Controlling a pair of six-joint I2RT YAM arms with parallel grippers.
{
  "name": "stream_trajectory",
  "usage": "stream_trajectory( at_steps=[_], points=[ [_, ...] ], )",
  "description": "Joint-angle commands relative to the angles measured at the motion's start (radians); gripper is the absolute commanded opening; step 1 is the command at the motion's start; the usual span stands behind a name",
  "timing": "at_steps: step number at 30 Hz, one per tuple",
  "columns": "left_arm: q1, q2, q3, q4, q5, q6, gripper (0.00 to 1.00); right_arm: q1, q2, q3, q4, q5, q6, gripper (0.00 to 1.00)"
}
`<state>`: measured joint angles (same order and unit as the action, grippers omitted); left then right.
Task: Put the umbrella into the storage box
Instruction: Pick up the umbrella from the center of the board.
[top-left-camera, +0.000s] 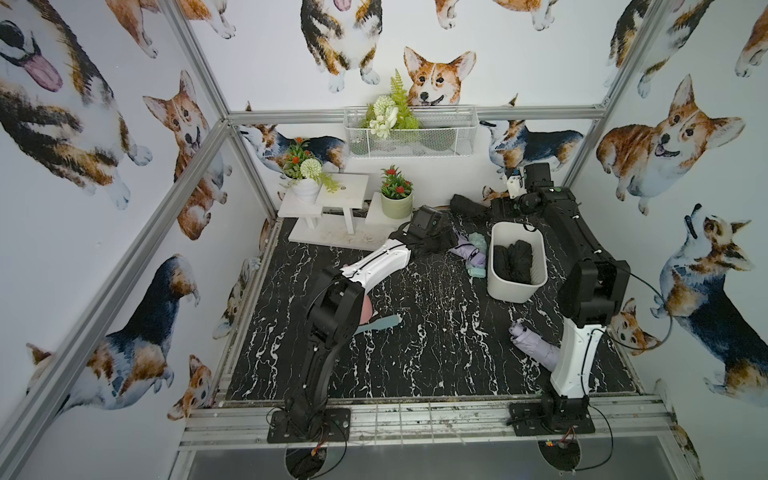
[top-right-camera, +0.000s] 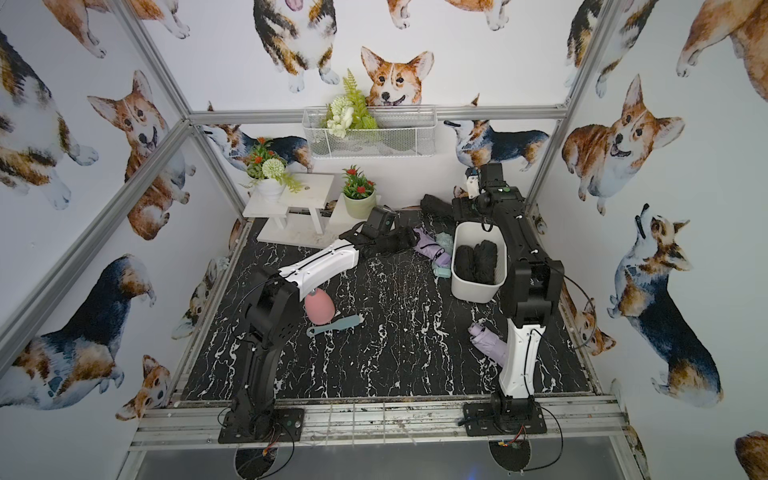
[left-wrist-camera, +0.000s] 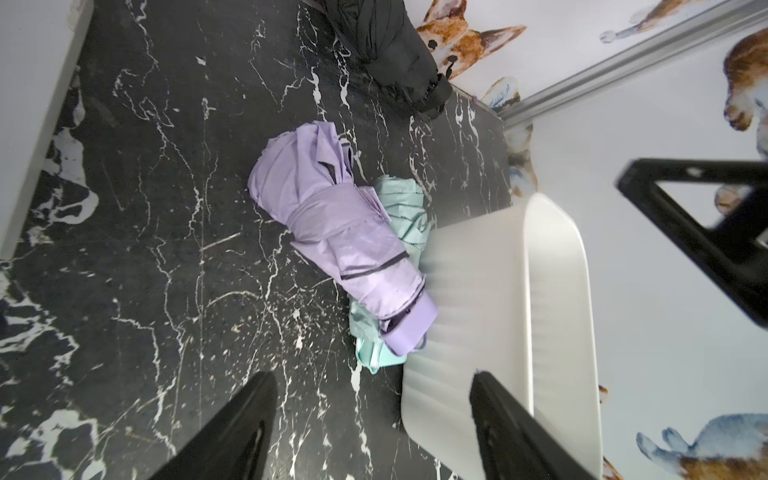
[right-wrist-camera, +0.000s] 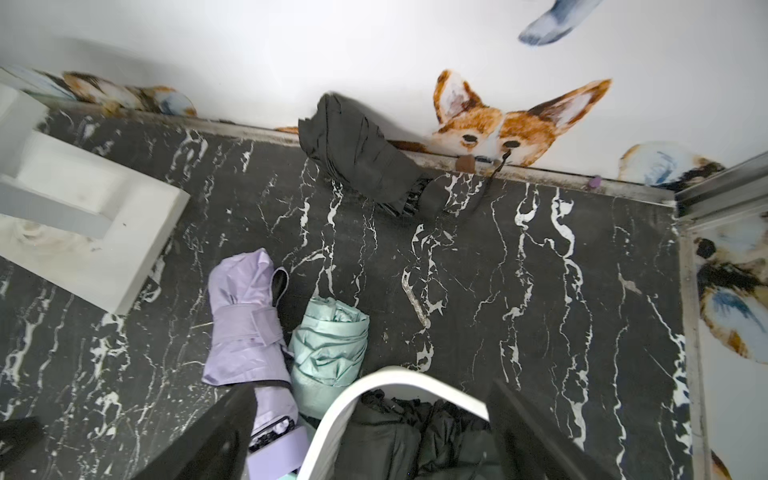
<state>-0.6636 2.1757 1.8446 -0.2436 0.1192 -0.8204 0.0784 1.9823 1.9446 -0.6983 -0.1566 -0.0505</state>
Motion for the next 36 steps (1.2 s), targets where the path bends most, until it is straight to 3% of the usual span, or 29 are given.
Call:
stream_trajectory(
  at_steps=[1,5,10,23,30,36],
  points=[
    [-0.013,0.040,0.043,0.024,-0.016,-0.077,0.81,0.002,-0.114,-0.128,0.126,0.005,0.098,0.93],
    [-0.017,0.101,0.085,0.040,-0.002,-0.137,0.81,0.011,-0.260,-0.324,0.217,0.028,0.137,0.95],
    [-0.024,0.169,0.141,0.035,-0.004,-0.180,0.82,0.018,-0.363,-0.455,0.241,0.037,0.169,0.95],
    [-0.025,0.357,0.328,0.027,0.007,-0.259,0.83,0.069,-0.534,-0.628,0.261,0.080,0.159,0.98],
    [-0.025,0.394,0.347,0.040,0.000,-0.281,0.80,0.069,-0.578,-0.661,0.255,0.095,0.155,0.98],
    [-0.021,0.415,0.348,0.089,0.008,-0.290,0.67,0.069,-0.602,-0.675,0.243,0.095,0.163,0.98]
  ],
)
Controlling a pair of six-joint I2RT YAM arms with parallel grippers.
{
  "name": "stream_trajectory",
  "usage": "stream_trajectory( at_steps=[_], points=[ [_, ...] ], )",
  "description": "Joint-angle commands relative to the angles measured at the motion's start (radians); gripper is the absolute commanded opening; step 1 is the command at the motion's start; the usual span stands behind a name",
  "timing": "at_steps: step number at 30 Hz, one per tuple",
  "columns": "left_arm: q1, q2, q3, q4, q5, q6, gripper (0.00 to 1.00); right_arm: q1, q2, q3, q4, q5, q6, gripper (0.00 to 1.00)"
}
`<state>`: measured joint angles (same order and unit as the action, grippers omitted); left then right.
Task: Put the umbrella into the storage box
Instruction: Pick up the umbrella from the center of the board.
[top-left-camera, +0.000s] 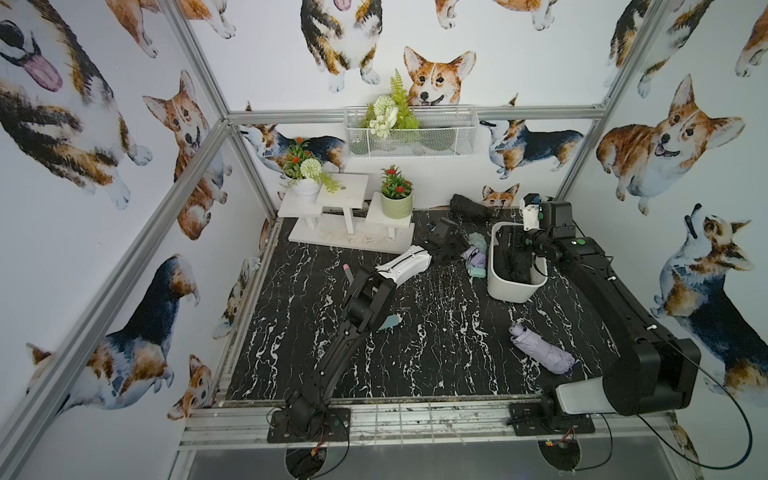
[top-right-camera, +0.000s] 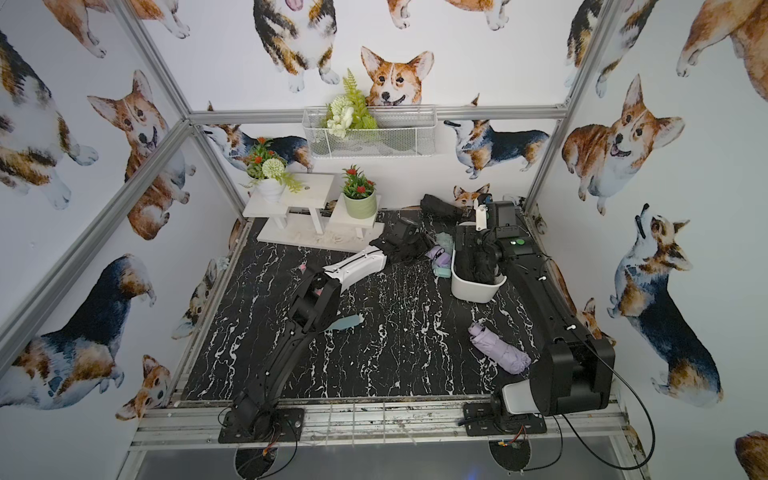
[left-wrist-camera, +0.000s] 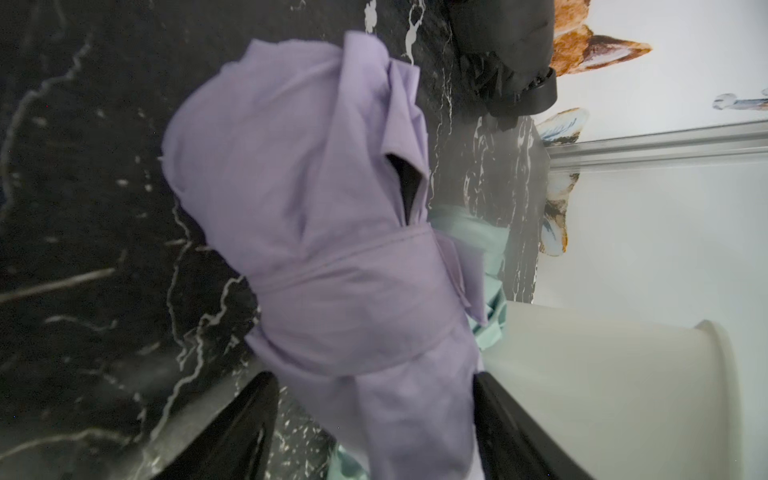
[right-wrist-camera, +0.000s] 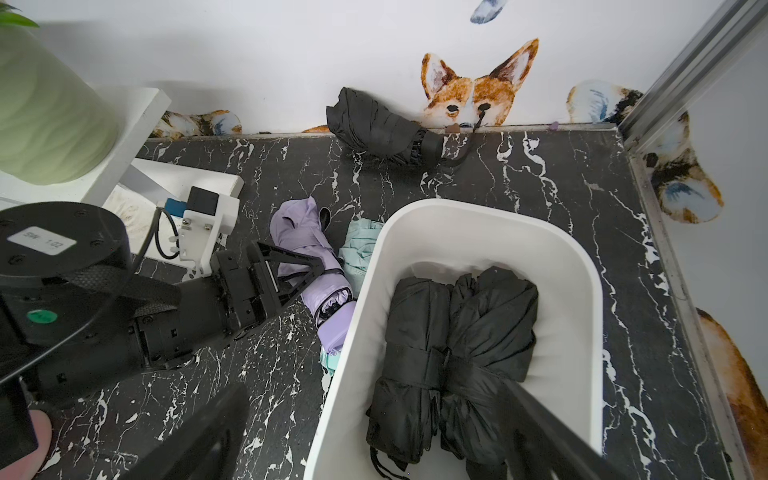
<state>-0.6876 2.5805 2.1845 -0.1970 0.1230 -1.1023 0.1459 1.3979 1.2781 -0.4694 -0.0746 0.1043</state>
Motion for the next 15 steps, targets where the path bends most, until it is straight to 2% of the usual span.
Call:
stream_trajectory(
  at_steps=[1,2,9,15],
  points=[
    [0.005,0.010,0.006,0.055,0.006,-0.005,0.61,0.004,-0.022,-0.011,0.012,0.014,0.008,0.98],
    [0.006,0.006,0.002,0.073,0.008,-0.002,0.54,0.004,-0.030,-0.013,0.003,0.018,0.008,0.97],
    [0.007,-0.067,-0.076,0.167,0.017,0.029,0.29,0.011,-0.076,-0.046,-0.018,0.038,0.013,0.96],
    [0.005,-0.241,-0.251,0.207,0.008,0.134,0.27,0.025,-0.142,-0.095,-0.047,0.018,0.063,0.95]
  ],
)
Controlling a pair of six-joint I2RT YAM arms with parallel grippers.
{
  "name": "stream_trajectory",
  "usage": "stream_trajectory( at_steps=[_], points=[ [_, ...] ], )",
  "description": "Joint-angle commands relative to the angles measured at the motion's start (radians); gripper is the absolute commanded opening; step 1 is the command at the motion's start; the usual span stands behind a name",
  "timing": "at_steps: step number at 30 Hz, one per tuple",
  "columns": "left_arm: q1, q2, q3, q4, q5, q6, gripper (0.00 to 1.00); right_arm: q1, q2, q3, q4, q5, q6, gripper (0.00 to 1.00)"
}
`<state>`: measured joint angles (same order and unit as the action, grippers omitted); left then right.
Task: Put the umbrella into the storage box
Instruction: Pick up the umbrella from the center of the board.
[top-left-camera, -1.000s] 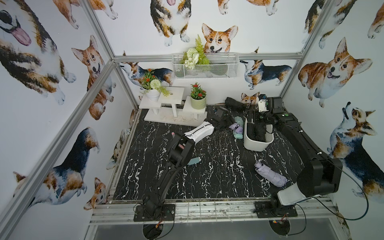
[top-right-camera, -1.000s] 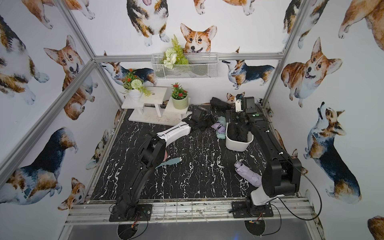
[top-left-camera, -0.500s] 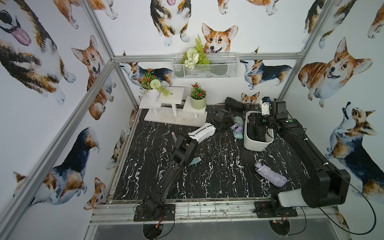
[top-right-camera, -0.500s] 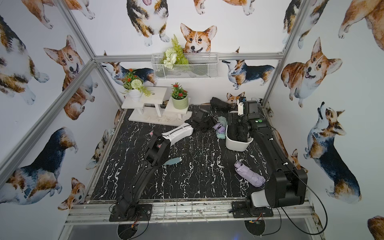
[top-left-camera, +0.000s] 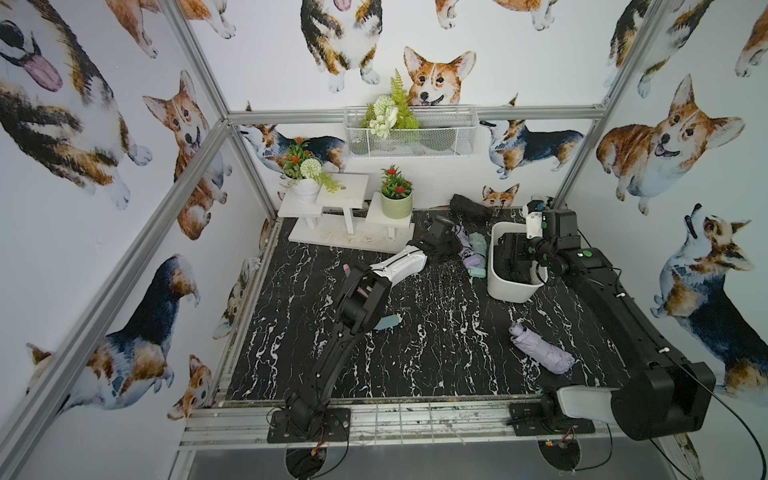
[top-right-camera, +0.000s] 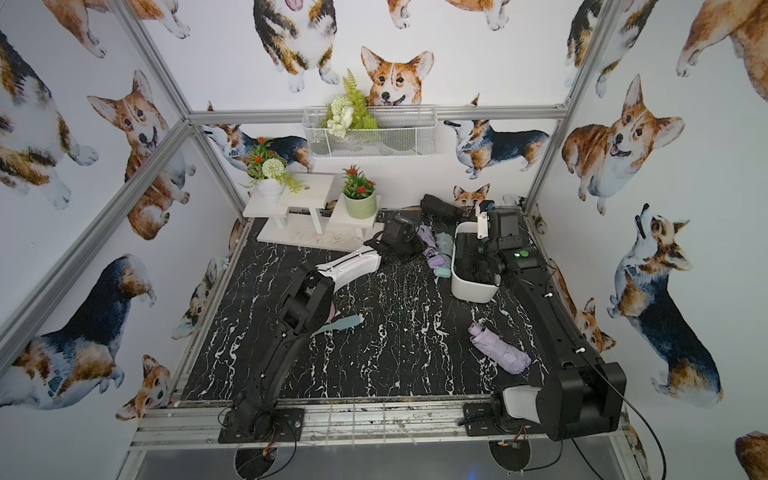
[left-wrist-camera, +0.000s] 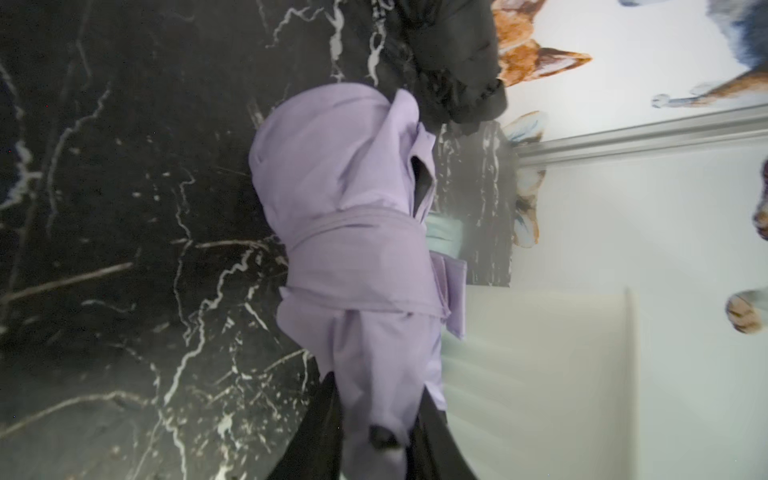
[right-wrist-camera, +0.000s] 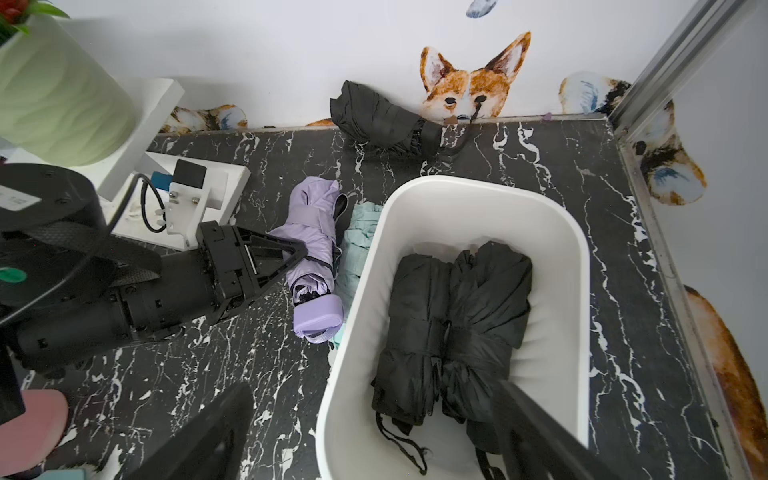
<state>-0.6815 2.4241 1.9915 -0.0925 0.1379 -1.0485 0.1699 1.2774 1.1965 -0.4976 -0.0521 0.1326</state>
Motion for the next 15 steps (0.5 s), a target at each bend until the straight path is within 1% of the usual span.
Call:
stream_trajectory(
  at_steps=[1,4,8,11,12,13,14,15],
  points=[
    [-0.001,-0.121,-0.100,0.111,-0.015,0.098,0.26,0.002,-0.029,-0.019,-0.024,-0.009,0.039,0.95],
    [-0.001,-0.241,-0.240,0.149,-0.028,0.154,0.24,0.002,-0.052,-0.034,-0.041,-0.052,0.049,0.95],
    [-0.001,-0.373,-0.382,0.162,-0.027,0.237,0.19,0.003,-0.092,-0.067,-0.047,-0.135,0.058,0.94],
    [0.001,-0.457,-0.474,0.179,-0.026,0.270,0.15,0.003,-0.119,-0.093,-0.044,-0.199,0.081,0.92],
    [0.002,-0.480,-0.501,0.190,-0.027,0.278,0.13,0.002,-0.129,-0.104,-0.039,-0.222,0.097,0.90],
    [0.002,-0.497,-0.522,0.199,-0.023,0.287,0.08,0.002,-0.135,-0.112,-0.034,-0.246,0.106,0.89],
    [0.002,-0.513,-0.542,0.209,-0.019,0.294,0.01,0.002,-0.141,-0.121,-0.027,-0.272,0.116,0.88],
    [0.003,-0.526,-0.558,0.218,-0.016,0.300,0.00,0.001,-0.145,-0.128,-0.024,-0.289,0.130,0.86]
  ],
)
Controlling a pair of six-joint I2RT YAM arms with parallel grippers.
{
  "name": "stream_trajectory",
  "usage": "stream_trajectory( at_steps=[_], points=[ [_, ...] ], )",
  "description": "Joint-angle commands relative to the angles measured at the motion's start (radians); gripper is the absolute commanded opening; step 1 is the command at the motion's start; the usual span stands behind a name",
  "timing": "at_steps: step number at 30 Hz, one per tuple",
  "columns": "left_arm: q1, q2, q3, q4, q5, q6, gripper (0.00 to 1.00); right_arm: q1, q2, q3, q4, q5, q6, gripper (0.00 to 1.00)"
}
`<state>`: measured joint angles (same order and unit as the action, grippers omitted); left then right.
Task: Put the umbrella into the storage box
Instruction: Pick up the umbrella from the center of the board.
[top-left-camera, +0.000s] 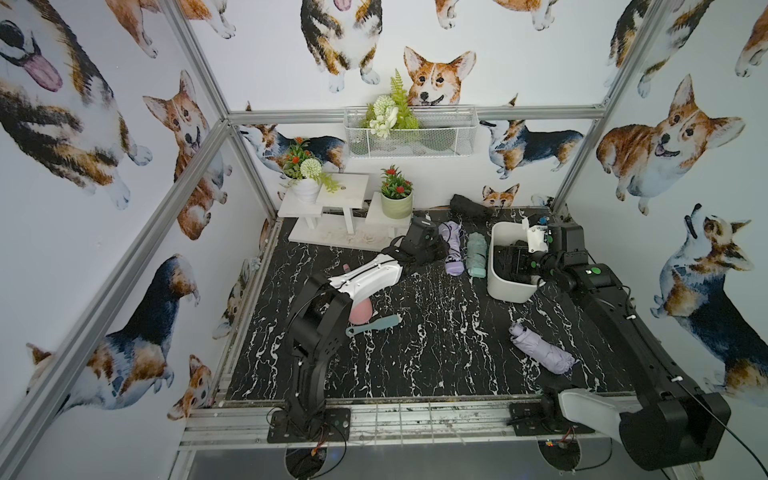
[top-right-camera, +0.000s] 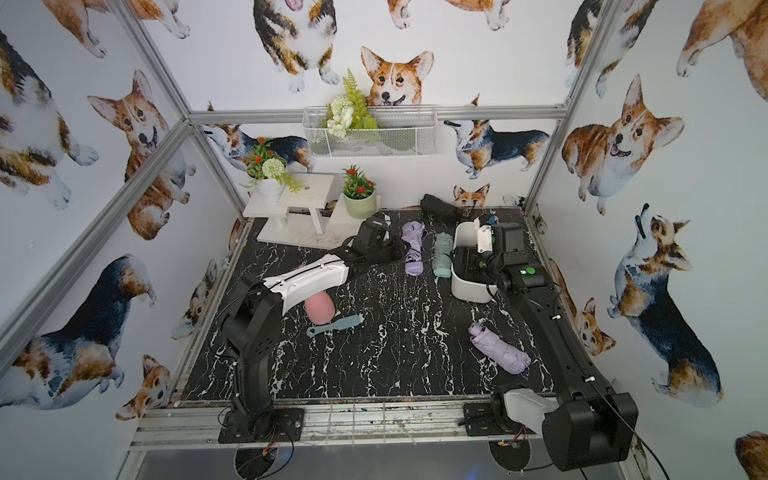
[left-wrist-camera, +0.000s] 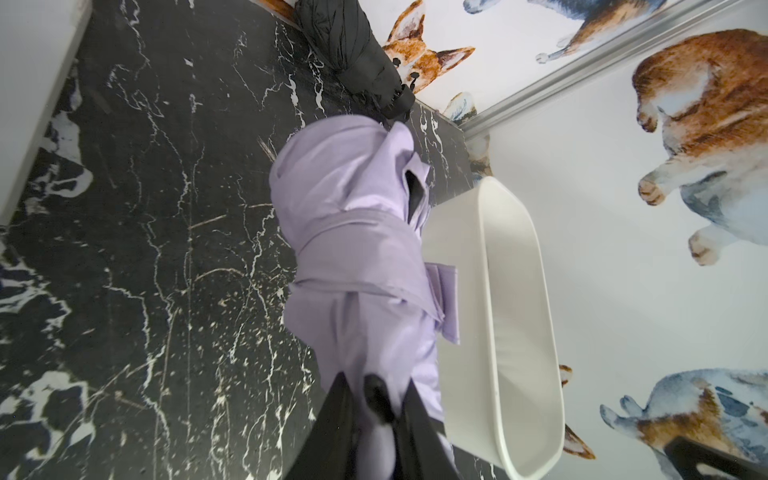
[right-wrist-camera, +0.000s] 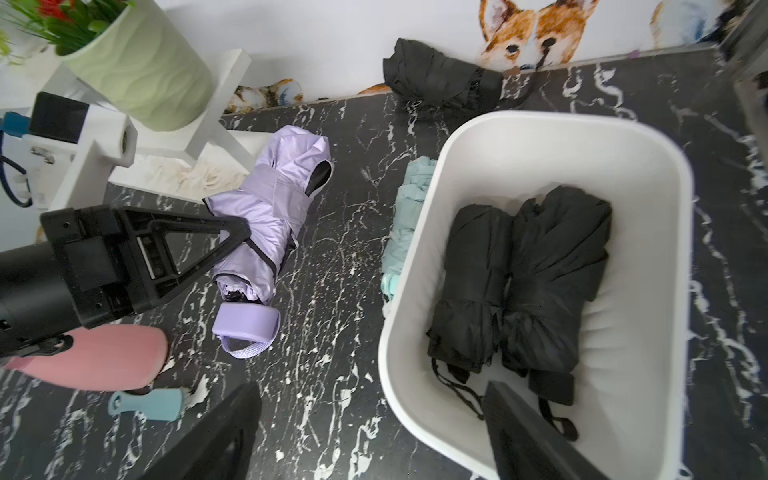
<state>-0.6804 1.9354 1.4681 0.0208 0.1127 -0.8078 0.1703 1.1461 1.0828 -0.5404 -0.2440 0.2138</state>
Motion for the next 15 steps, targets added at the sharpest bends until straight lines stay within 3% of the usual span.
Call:
stream_trajectory(
  at_steps=[1,8,15],
  points=[
    [0.002,-0.044,-0.045,0.112,0.014,0.062,0.00,0.002,-0.017,-0.021,0.022,-0.107,0.063,0.85],
    [0.002,-0.076,-0.099,0.178,0.042,0.098,0.00,0.006,-0.019,-0.073,0.072,-0.252,0.139,0.81],
    [0.001,-0.125,-0.184,0.341,0.087,0.169,0.00,0.011,-0.039,-0.102,0.185,-0.341,0.320,0.73]
  ],
)
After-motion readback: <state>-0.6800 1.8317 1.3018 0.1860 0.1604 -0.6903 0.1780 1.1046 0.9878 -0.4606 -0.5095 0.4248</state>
